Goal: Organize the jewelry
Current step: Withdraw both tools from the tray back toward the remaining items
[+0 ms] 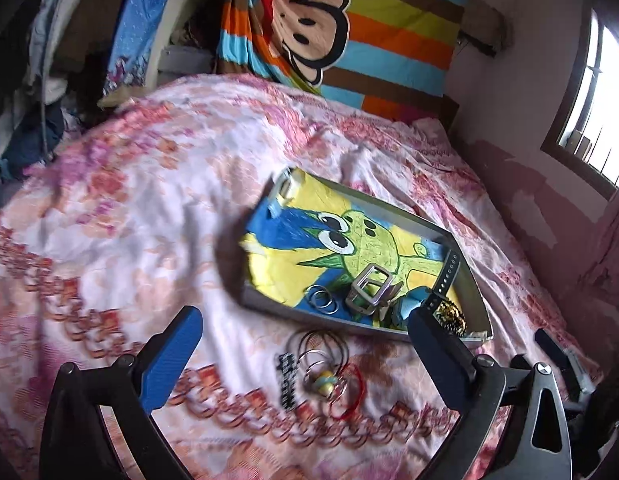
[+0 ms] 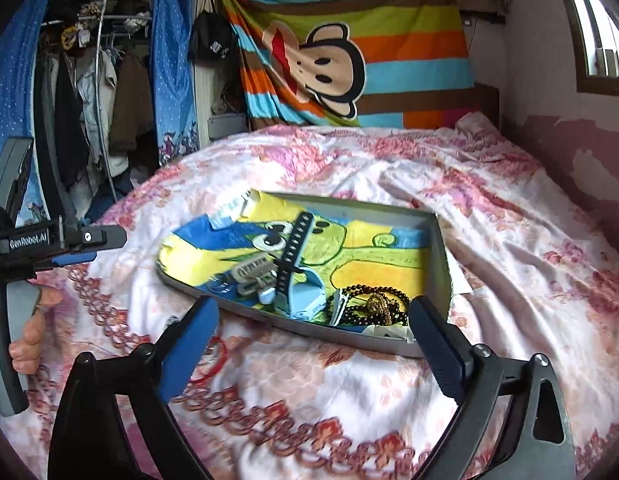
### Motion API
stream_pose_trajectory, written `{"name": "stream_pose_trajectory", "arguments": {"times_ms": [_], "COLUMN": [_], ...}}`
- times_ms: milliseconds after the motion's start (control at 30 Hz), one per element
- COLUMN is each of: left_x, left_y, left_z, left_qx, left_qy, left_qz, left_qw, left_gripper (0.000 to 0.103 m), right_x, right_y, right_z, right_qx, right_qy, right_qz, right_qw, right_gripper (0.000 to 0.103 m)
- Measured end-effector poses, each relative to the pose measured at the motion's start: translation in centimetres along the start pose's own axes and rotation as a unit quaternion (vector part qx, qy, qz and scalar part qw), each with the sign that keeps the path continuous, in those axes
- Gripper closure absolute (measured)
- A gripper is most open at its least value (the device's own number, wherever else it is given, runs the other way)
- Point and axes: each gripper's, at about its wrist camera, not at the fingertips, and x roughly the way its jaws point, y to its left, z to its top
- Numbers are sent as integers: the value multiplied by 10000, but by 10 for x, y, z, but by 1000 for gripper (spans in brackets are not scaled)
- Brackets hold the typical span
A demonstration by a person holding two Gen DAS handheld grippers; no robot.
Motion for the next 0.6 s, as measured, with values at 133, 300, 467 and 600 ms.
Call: {"name": "stream_pose_trajectory", "arguments": {"times_ms": [133,300,467,600], "left_x": [-36,-76,-105,-118], "left_y": [1,3,11,18], "left_z": [-14,-34,-60,-77], "left_qx": [370,750,1008,1046], "left_qy": [-353,-735,-1002,-1055], "left_qz": [45,-20,70,255], "left_qw": [9987,9945,9898,9886], "left_gripper": [0,0,0,0], "right_x": [-33,-69,-97,-112], "right_y": [10,21,31,38], "right_z": [-4,-17,-35,-52], "right_qx": [1,104,120,143], "right_qy": [-283,-553,-714,-690], "right_qz": [-59,-15,42,194], "right_qw": [9996,9984,9974,9973], "right_gripper": [4,4,2,2]}}
